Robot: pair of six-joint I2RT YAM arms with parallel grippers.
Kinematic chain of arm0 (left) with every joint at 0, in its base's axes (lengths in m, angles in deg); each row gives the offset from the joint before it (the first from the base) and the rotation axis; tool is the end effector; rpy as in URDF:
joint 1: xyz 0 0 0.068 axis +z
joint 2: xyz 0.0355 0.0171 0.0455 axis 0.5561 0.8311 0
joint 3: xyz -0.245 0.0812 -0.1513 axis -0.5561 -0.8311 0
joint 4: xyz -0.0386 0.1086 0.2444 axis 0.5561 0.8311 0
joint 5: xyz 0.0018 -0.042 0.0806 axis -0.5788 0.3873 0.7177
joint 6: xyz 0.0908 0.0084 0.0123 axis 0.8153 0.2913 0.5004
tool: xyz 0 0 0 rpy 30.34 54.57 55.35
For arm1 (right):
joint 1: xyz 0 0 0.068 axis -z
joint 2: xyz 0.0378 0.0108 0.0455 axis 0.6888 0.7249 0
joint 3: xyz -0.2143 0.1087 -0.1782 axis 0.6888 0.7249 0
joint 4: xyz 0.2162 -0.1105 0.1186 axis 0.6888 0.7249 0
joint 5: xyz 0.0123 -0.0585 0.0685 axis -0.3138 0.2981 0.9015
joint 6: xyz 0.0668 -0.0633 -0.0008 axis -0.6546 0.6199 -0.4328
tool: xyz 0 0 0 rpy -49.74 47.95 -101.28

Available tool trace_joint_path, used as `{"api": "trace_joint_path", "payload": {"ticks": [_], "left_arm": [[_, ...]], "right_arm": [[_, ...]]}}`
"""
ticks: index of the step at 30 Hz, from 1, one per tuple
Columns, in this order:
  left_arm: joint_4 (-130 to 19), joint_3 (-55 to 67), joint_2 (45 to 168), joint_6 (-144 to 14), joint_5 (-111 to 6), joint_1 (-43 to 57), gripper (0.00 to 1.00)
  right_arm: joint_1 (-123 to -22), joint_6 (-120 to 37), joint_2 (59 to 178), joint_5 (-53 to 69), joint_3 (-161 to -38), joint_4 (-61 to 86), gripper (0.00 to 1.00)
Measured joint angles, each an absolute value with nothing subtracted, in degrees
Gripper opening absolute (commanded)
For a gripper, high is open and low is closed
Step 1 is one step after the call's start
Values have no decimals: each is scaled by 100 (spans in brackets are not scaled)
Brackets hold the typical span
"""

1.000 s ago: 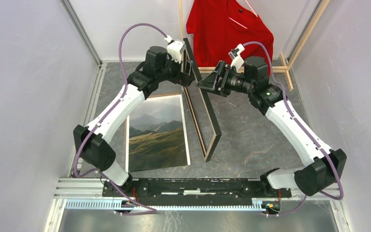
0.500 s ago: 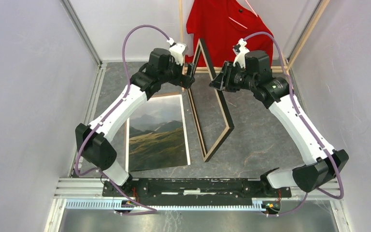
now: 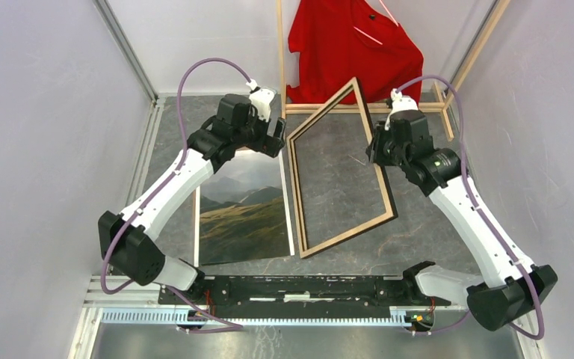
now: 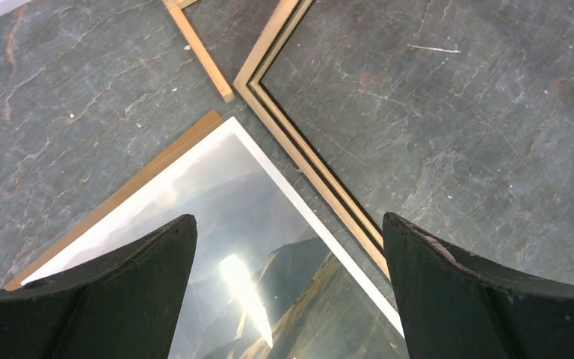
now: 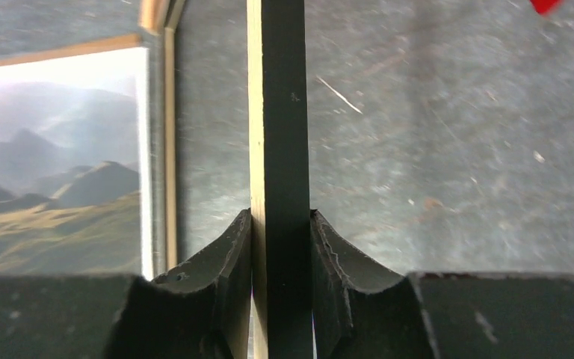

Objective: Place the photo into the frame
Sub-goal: Turn over the photo frame at the center of the board.

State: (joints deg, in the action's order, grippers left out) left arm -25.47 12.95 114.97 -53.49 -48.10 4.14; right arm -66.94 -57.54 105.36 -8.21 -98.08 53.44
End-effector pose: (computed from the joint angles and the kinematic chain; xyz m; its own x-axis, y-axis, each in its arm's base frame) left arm 0.3259 -0.1921 0.3587 -0.4631 0.2694 -0.8444 0.5474 0.8362 -0.0334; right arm 0.2640 0.1015 0.3812 -0.5977 0.1635 -0.7849 -0.0577 0.9677 0.2455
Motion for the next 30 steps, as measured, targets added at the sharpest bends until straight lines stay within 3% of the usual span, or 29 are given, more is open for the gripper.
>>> {"api": "trace_joint_path", "payload": {"ticks": [4,15,30], "left_arm": [[-2547,1116,11372,-5327,-4810,490,100],[-2508,747,11366,-5248,-4823,510,100],[-2497,544,11344,-5169,-4852,510,100]], "right_arm": [[-6707,-5654,10282,-1496,-9205,5407,29],[-6704,-5092,10192,-3033,-7998,5425,30],[-6704,-4797,11471,-3680,-7441,4544,23]]}}
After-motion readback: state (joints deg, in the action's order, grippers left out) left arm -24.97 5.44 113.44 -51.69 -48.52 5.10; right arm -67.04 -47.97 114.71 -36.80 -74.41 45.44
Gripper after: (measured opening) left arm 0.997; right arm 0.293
